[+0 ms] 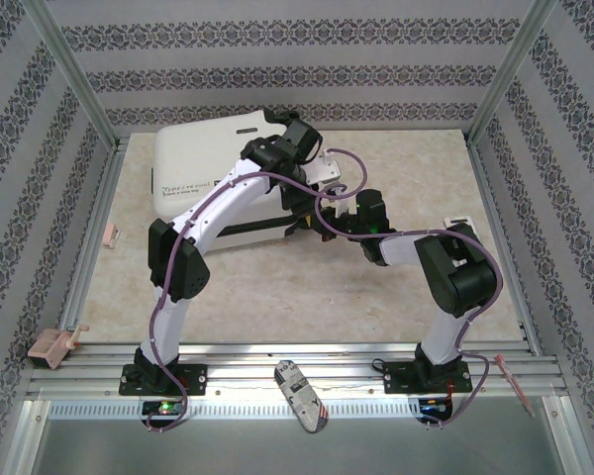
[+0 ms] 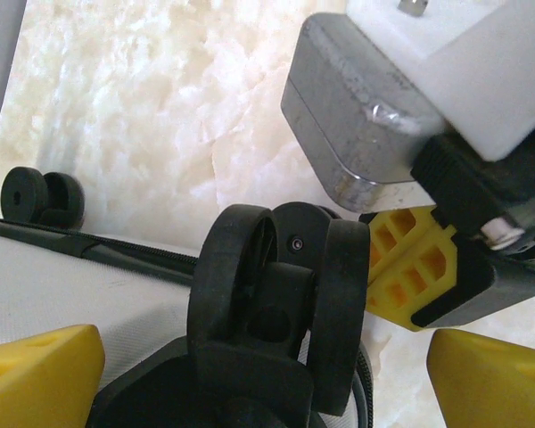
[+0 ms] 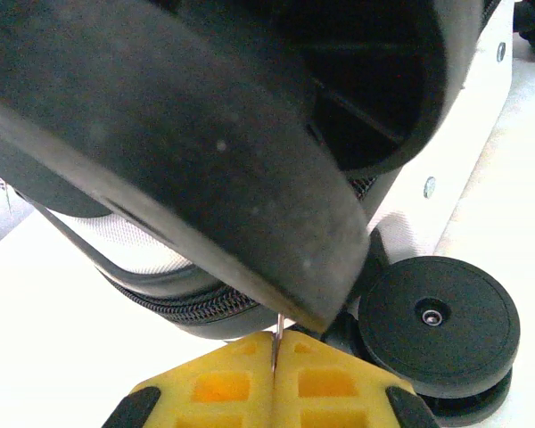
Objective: Pack the luggage
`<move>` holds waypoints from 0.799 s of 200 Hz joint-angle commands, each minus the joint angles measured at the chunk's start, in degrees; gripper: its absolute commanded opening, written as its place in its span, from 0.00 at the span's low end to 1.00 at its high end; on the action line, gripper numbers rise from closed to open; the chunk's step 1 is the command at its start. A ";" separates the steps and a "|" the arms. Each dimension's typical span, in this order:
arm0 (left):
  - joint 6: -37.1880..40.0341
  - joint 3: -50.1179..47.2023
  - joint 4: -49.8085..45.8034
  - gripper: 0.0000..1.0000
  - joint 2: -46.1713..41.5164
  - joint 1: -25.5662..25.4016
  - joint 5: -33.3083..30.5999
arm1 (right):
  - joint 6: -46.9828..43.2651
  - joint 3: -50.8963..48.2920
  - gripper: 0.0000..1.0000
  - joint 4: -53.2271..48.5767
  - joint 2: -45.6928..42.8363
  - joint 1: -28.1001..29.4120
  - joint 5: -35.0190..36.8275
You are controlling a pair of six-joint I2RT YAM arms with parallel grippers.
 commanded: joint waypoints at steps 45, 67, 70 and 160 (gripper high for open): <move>0.05 1.02 4.61 0.94 -3.78 3.18 6.32 | -0.50 -0.65 0.00 8.97 -2.29 0.30 -7.81; 1.97 4.59 -0.07 0.94 -1.54 3.21 6.67 | -0.33 -0.47 0.00 8.99 -2.26 0.25 -8.09; 2.22 5.45 -1.21 0.94 -1.12 3.23 6.95 | -0.32 -0.51 0.00 8.92 -2.28 0.27 -8.09; 3.81 12.37 -10.66 0.93 4.89 3.17 11.40 | -0.61 -0.46 0.00 7.92 -3.07 0.19 -8.25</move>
